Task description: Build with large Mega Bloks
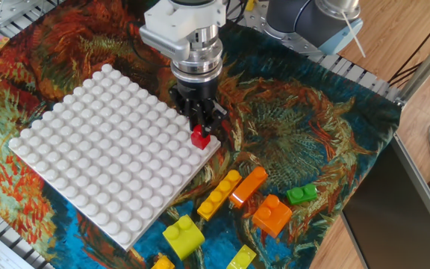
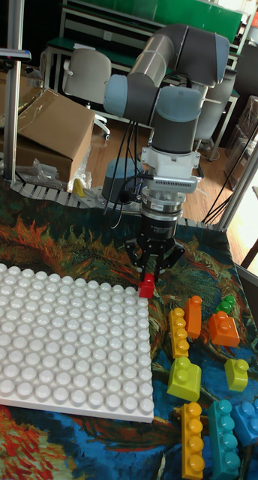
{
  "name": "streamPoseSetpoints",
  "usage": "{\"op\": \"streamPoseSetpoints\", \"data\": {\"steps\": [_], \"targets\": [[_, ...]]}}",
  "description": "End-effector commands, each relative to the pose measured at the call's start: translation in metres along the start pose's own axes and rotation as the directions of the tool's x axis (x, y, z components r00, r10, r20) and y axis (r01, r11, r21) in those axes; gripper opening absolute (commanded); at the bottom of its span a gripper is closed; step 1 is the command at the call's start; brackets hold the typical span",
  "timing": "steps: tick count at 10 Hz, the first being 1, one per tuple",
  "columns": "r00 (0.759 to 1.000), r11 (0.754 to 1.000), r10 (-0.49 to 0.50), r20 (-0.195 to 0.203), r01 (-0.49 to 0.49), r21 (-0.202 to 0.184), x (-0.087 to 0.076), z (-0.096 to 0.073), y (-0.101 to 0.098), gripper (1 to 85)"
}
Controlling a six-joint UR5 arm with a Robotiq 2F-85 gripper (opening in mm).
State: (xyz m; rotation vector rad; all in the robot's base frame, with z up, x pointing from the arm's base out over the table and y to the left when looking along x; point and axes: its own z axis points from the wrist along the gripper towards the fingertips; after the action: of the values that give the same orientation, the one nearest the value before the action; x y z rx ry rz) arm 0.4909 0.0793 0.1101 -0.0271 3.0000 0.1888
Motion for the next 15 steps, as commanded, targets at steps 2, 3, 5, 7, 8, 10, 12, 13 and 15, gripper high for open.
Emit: {"op": "streamPoseSetpoints", "data": {"steps": [2, 3, 5, 7, 8, 10, 12, 13, 15], "targets": [[1.0, 1.0, 0.016, 0.011, -0.016, -0.002, 0.004, 0.001, -0.002, 1.3], [1.0, 1.0, 0.017, 0.016, -0.017, -0.004, 0.004, 0.001, -0.001, 1.3], [1.0, 1.0, 0.003, 0.025, -0.003, 0.003, 0.002, 0.002, -0.003, 1.3], [1.0, 1.0, 0.004, 0.001, -0.004, -0.016, 0.007, 0.0, 0.001, 1.3], [1.0, 0.999, 0.02, 0.008, -0.02, -0.034, 0.005, 0.0, 0.005, 1.3], [0.998, 0.998, 0.049, 0.04, -0.048, -0.027, -0.001, 0.0, 0.003, 1.3], [0.995, 0.996, 0.079, 0.057, -0.076, -0.048, 0.002, 0.0, 0.004, 1.3], [0.994, 0.995, 0.088, 0.062, -0.085, -0.057, 0.004, 0.001, 0.005, 1.3], [0.997, 0.999, 0.052, 0.062, -0.052, -0.003, 0.001, -0.003, -0.007, 1.3]]}}
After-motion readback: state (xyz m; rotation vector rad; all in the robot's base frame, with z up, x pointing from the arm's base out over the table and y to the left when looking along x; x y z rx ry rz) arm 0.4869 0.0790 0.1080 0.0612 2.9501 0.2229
